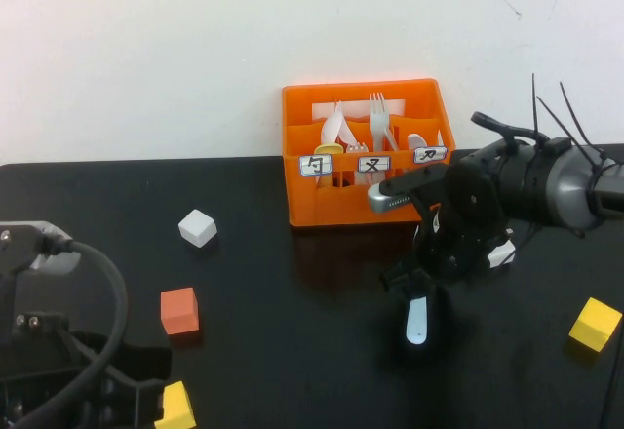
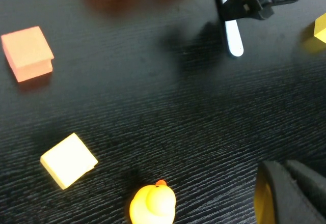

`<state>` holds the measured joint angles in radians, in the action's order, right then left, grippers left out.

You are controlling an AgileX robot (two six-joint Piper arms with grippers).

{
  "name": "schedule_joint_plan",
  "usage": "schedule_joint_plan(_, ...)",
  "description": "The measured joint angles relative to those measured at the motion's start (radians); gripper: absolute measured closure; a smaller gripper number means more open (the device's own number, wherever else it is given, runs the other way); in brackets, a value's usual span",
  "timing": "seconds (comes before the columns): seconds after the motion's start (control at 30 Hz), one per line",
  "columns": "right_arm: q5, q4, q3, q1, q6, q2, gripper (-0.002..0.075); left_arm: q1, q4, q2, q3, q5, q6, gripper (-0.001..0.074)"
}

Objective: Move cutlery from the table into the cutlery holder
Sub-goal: Pick up the fork

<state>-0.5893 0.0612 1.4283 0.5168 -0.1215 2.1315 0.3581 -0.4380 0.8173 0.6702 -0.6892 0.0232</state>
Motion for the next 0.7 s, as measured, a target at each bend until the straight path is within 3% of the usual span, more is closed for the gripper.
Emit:
schedule_joint_plan(0.47,-0.048,0.107,0.002,0.03,-0.01,0.022,0.0333,0.0,-0.017,0.0,0.0,0.0,0.0,0.0736)
schedule_joint_plan(0.57,-0.071,0.107,0.004,0.031,-0.008,0.023,0.04,0.0,-0.017,0.0,0.0,0.0,0.0,0.0736)
schedule_joint_plan(0.7,-0.108,0.107,0.008,0.031,-0.001,0.023,0.0557,0.0,-0.017,0.0,0.0,-0.009,0.0,0.0736)
